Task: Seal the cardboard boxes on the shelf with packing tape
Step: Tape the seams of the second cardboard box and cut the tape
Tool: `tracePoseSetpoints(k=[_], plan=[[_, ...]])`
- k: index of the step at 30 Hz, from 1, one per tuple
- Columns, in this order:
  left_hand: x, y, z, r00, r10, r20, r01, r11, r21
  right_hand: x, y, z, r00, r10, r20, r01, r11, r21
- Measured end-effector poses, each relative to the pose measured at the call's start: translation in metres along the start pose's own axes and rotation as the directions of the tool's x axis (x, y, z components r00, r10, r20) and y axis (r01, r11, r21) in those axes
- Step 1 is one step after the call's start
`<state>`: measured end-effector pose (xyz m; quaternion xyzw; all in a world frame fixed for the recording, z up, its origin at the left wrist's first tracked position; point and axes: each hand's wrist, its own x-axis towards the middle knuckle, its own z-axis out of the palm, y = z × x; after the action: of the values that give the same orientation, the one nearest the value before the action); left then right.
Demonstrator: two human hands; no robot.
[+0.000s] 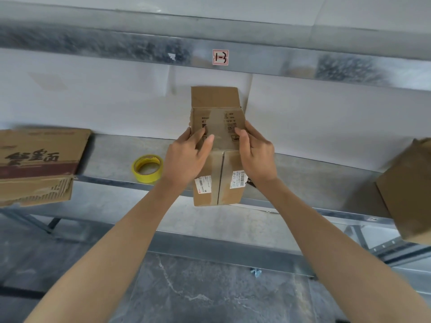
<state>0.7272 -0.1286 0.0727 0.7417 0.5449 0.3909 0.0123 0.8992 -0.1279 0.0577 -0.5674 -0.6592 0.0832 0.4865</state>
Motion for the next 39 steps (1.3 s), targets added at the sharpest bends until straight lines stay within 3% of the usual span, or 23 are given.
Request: tracePoseSetpoints(k=[4,7,9,12,14,20,25,31,39], plan=[[0.001,-0.013,-0.004,0.998,0.066,-0.015,-0.067,0.987,-0.145,0.006,0.003,-0.014,0.992,0.059,0.112,-0.069,0.994,0.081],[-0.001,-0.013,-0.003,0.990,-0.118,0.082,0.140,0.922,-0.361,0.006,0.002,-0.019,0.963,0.147,0.228,-0.185,0.970,0.158],[-0.004,-0.005,0.001,0.950,-0.258,0.176,0.312,0.811,-0.495,0.002,-0.002,-0.013,0.943,0.185,0.277,-0.244,0.949,0.198],[-0.009,0.005,0.008,0.870,-0.414,0.268,0.486,0.630,-0.605,-0.005,-0.010,-0.002,0.923,0.281,0.262,-0.363,0.862,0.353],[-0.012,0.007,0.011,0.847,-0.463,0.263,0.515,0.589,-0.623,-0.007,-0.013,0.001,0.922,0.310,0.229,-0.377,0.853,0.361],[-0.014,0.006,0.006,0.860,-0.406,0.308,0.505,0.591,-0.630,-0.012,-0.017,-0.002,0.933,0.288,0.218,-0.345,0.889,0.303],[-0.023,-0.002,-0.011,0.871,-0.277,0.405,0.481,0.646,-0.593,-0.013,-0.027,-0.017,0.892,0.346,0.292,-0.417,0.879,0.233],[-0.040,-0.016,-0.043,0.822,-0.261,0.507,0.549,0.601,-0.581,-0.028,-0.051,-0.038,0.843,0.403,0.357,-0.503,0.825,0.256],[-0.064,-0.023,-0.078,0.863,-0.168,0.477,0.461,0.649,-0.606,-0.065,-0.088,-0.036,0.897,0.313,0.312,-0.398,0.879,0.261]])
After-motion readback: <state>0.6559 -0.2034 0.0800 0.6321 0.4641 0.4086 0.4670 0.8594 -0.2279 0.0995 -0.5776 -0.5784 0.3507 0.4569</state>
